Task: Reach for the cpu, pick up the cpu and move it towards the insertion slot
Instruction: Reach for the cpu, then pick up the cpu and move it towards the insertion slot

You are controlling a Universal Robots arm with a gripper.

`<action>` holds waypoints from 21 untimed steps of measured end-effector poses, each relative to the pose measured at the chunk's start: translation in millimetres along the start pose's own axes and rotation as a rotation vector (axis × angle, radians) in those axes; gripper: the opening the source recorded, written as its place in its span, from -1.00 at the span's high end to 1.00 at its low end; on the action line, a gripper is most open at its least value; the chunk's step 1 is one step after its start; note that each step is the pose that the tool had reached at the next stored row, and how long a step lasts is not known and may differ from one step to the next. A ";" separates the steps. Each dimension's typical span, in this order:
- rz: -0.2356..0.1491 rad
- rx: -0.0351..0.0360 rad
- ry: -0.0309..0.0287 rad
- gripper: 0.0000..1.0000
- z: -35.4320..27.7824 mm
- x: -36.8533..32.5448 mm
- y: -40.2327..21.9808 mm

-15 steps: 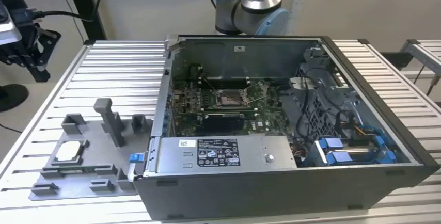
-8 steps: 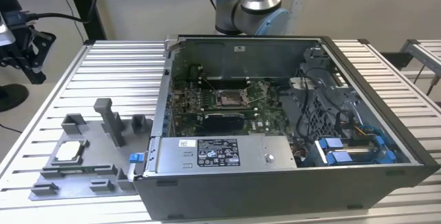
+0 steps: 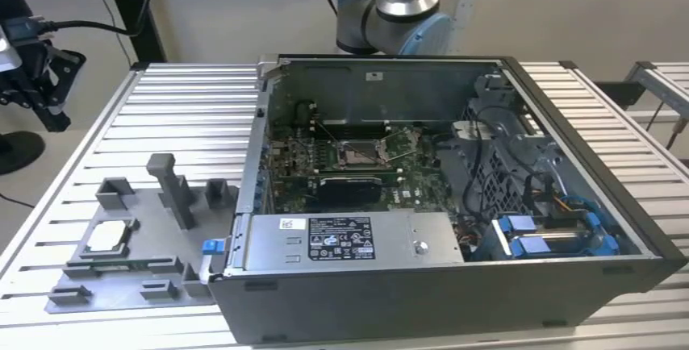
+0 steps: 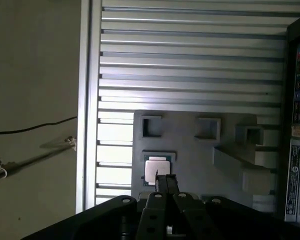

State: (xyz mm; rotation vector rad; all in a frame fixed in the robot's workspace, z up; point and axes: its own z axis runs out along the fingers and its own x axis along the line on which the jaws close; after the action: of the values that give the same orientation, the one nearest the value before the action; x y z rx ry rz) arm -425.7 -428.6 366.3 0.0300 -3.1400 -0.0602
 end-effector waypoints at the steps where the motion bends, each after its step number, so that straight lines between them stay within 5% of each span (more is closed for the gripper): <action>1: 0.000 0.0000 0.0000 1.00 0.0 0.0 0.0; 2: 0.000 0.0000 0.0000 1.00 0.0 0.0 0.0; 3: 0.000 0.0000 0.0000 -1.00 0.0 0.0 0.0; 21: 0.000 -0.0001 0.0001 -1.00 0.0 0.0 0.0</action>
State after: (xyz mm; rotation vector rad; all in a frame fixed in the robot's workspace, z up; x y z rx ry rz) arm -425.7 -428.6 366.3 0.0300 -3.1400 -0.0604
